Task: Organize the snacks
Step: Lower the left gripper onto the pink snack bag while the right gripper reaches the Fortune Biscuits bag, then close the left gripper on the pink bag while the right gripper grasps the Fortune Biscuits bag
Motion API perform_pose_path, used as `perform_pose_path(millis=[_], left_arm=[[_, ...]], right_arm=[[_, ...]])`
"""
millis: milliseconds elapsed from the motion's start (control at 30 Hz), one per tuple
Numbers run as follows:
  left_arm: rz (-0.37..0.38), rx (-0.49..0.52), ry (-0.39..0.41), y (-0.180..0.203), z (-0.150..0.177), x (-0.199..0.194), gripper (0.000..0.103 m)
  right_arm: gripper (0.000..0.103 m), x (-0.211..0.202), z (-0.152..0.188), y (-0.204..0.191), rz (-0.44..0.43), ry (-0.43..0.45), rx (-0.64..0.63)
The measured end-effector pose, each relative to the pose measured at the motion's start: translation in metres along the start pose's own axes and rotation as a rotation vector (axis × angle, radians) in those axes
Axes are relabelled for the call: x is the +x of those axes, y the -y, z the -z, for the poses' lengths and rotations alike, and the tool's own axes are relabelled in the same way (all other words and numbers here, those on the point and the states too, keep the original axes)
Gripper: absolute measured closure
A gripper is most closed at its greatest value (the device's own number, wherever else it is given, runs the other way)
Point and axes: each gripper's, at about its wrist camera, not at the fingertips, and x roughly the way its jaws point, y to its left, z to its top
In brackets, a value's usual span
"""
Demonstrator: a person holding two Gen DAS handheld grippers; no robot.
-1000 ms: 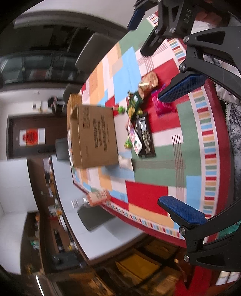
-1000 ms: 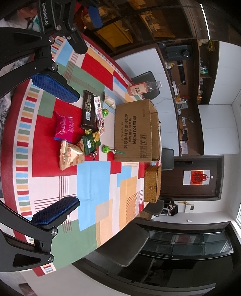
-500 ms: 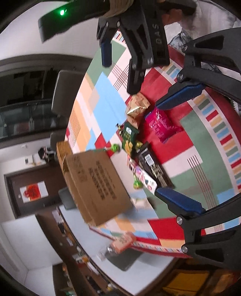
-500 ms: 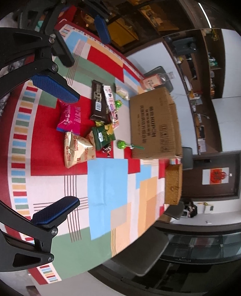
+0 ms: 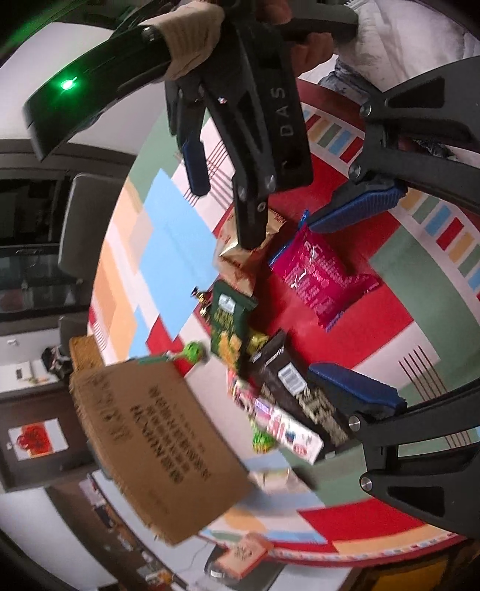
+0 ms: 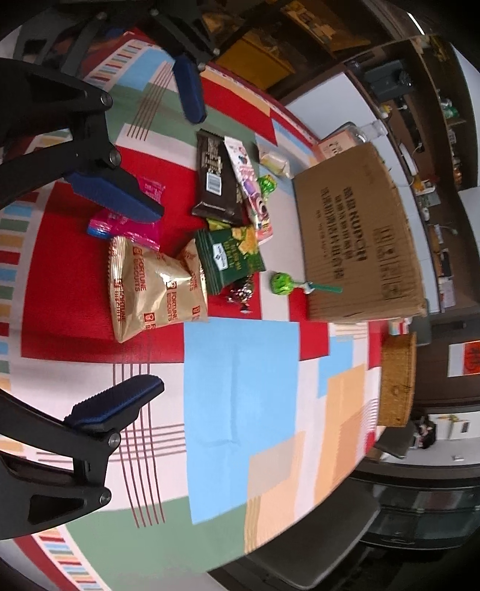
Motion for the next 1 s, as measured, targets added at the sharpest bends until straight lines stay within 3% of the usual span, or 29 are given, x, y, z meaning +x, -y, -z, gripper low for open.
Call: perform_pose_path(millis=[400, 633, 833, 1000], left_arm=[[0.099, -0.006, -0.074, -0.012, -0.003, 0.04, 0.043], [0.149, -0.051, -0.115, -0.018, -0.005, 0.056, 0.067], [0.153, -0.108, -0.109, -0.024, -0.006, 0.053, 0.069], [0.134, -0.134, -0.066, -0.025, -0.007, 0.036, 0.069]], right_arm=[[0.032, 0.035, -0.009, 0.007, -0.022, -0.097, 0.017], [0.041, 0.042, -0.01, 0.01, -0.01, -0.118, 0.008], [0.054, 0.041, -0.01, 0.009, 0.005, -0.117, -0.018], [0.058, 0.033, -0.01, 0.008, -0.004, -0.111, -0.012]])
